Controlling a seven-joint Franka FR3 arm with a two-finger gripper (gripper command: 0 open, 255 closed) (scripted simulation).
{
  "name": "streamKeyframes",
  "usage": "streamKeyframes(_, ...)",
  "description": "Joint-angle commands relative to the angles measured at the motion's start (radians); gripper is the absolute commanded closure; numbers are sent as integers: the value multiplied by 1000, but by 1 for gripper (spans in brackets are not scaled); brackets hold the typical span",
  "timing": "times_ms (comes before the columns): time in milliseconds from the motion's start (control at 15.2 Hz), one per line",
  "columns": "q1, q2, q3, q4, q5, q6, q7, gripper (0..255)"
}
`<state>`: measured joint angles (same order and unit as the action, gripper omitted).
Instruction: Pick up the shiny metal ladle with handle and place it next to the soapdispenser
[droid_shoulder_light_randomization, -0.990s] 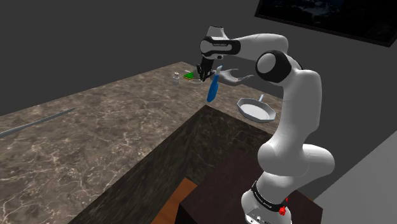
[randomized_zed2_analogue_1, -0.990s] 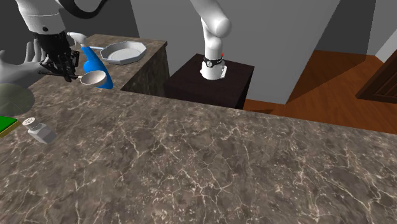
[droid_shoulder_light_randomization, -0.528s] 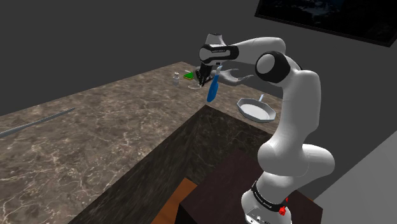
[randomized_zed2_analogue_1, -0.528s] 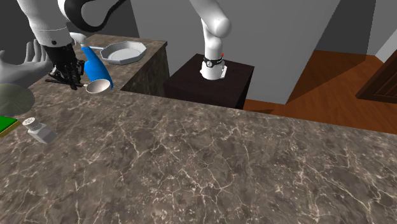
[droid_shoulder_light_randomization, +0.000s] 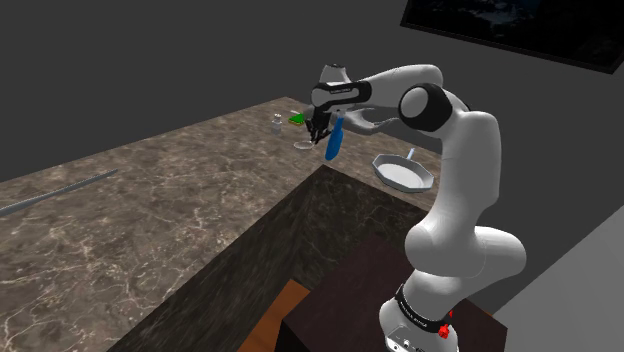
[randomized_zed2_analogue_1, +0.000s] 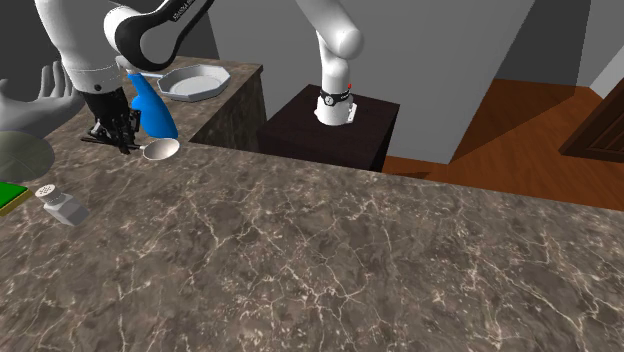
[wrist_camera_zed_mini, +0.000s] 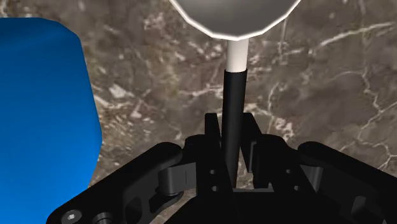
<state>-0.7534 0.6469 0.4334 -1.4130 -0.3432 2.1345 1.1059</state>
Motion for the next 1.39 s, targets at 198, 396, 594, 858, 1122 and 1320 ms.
streamKeyframes(198, 0, 13, -5, -15, -7, 27, 5, 255)
streamKeyframes(396, 0, 13, -4, -15, -8, 27, 5, 255)
streamKeyframes(594, 0, 13, -4, -15, -8, 27, 5, 255)
streamKeyframes(858, -4, 11, -3, -13, -6, 24, 0, 0)
streamKeyframes(1122, -7, -24, 8, -9, 7, -15, -3, 0)
streamKeyframes(1320, -12, -55, 17, 3, 21, -55, -10, 0)
